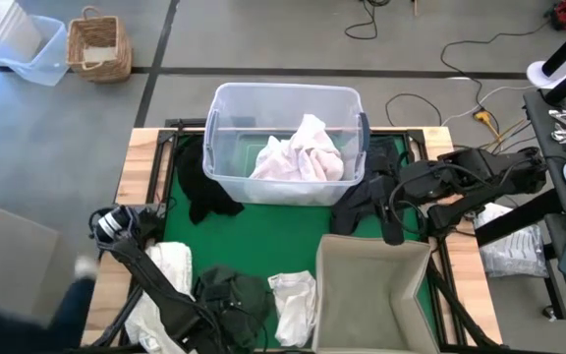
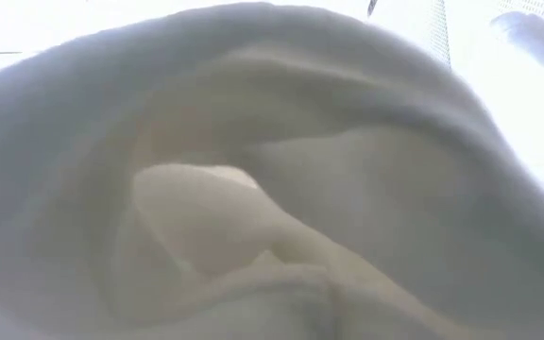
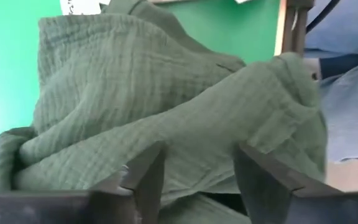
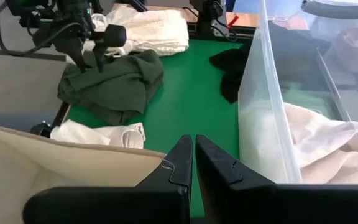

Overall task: Sort clothes
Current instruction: Put the green shirt into the brown laundry bin

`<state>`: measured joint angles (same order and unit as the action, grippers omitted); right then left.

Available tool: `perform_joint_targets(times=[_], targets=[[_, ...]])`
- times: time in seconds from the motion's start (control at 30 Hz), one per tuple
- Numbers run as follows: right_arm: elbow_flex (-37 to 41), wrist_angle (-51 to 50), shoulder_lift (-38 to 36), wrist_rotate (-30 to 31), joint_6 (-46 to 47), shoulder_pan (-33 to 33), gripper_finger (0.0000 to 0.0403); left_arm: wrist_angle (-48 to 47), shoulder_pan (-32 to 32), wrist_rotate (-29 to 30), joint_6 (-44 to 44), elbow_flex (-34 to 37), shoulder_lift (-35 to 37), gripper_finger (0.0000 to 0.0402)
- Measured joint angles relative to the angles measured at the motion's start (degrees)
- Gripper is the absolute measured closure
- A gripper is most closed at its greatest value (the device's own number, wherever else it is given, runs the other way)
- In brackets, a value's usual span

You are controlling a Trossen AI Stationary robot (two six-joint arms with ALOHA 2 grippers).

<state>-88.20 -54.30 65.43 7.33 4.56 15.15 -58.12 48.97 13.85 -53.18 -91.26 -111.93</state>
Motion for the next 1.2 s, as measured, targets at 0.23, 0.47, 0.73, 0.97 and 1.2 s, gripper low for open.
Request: perform_joint_targets(times=[0.23,0.47,0.73,0.97,1.2], targets=[[0.0,0.0,0.0,0.0,0.0,0.2,0.0390,-0.9,0.2,4.7,1.7,0.0,-2.8,0.0168],[0.1,0.2,0.0,0.0,0.0,0.2,0.0390,-3.5,0.5,4.2,1.7,0.1,-5.8,0.0132],[0.3,0.2,0.0,0.2,0.0,0.2,0.0390,-3.8,0.5,5.0,1.5,0.1,-6.9,0.0183],[1.4,0.2,0.0,0.2,-0.1,0.2,0.0390,-4.4,0.5,5.2,1.6,0.1,-6.9,0.0345],[3.9,1.3,0.0,0.2,-0.1,0.2,0.0390,-4.9,0.7,5.9,1.2,0.1,-5.9,0.0395]])
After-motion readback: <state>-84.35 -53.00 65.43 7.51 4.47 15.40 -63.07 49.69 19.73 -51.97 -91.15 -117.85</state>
